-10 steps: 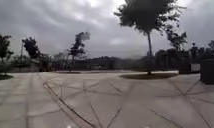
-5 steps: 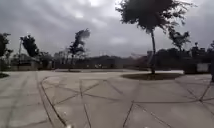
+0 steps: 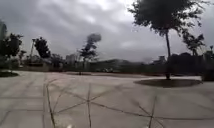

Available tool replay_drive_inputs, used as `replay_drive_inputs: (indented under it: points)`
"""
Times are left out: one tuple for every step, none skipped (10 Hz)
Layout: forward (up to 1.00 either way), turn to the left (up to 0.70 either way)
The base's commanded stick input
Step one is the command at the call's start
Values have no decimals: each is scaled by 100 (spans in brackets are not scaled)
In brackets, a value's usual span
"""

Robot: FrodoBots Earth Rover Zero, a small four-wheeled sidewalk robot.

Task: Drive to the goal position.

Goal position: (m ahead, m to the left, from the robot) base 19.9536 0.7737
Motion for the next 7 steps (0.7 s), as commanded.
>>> replay_drive_inputs:
  points:
    - [70, 0]
    - [70, 0]
    - [70, 0]
    - [70, 1]
    - [70, 18]
    - [70, 35]
    - [70, 35]
